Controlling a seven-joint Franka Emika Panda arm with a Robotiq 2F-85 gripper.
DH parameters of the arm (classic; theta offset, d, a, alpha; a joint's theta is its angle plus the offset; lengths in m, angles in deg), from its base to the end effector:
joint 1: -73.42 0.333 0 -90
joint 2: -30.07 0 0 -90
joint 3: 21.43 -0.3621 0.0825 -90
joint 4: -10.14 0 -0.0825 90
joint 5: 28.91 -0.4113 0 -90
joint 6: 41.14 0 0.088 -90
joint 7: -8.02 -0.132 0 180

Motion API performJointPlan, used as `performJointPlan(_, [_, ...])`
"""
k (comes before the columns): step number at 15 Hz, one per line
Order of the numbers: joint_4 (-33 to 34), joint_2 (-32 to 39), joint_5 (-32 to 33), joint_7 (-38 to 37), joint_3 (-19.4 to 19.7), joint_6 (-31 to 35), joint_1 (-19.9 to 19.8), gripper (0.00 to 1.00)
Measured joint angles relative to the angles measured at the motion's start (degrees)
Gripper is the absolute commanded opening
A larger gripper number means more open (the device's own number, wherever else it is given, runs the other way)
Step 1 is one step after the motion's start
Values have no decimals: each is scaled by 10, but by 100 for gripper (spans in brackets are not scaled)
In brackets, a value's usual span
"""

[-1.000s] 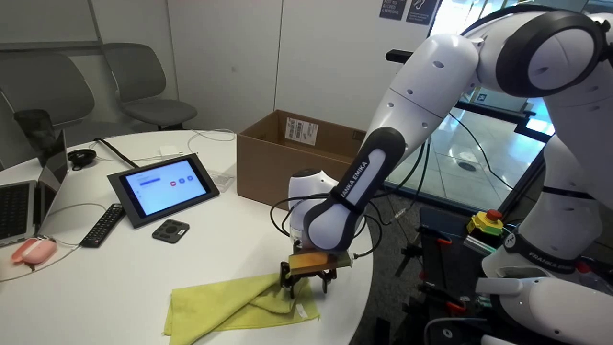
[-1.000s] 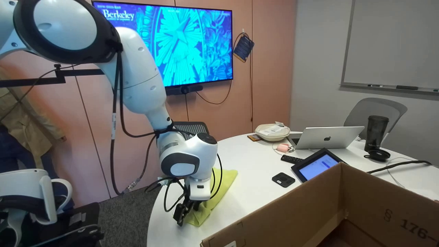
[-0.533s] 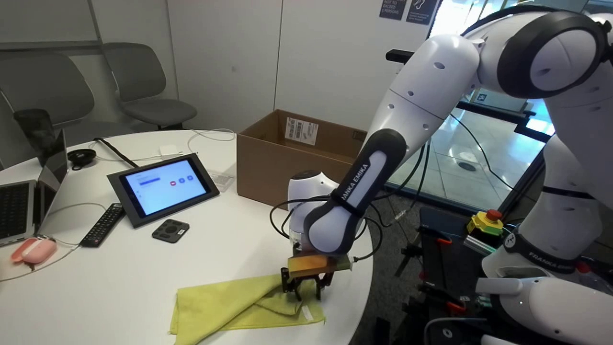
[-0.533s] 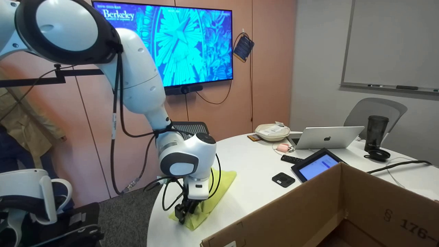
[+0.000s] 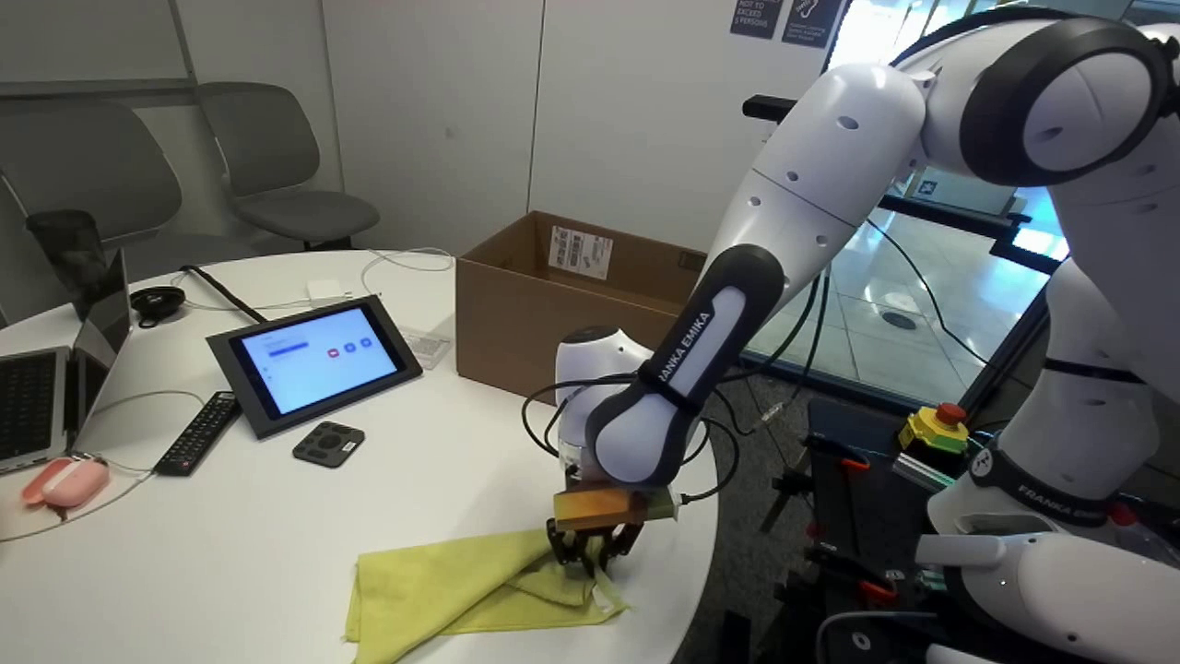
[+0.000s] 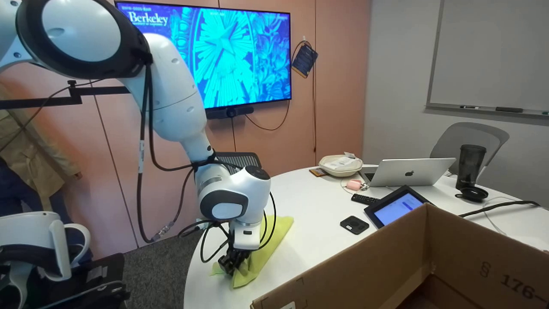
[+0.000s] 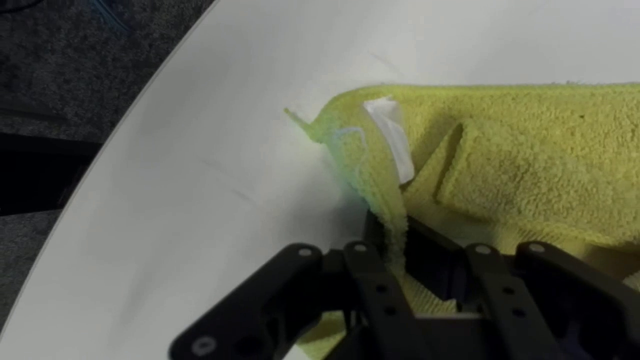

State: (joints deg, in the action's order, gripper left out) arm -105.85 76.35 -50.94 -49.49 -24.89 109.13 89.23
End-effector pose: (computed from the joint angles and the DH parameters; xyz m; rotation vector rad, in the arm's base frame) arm 0.5485 0.1909 0.0100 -2.6789 1.5280 0.4486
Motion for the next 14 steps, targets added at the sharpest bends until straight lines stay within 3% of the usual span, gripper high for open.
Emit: performJointPlan(14, [-121, -102, -1, -1, -1, 35, -26, 8])
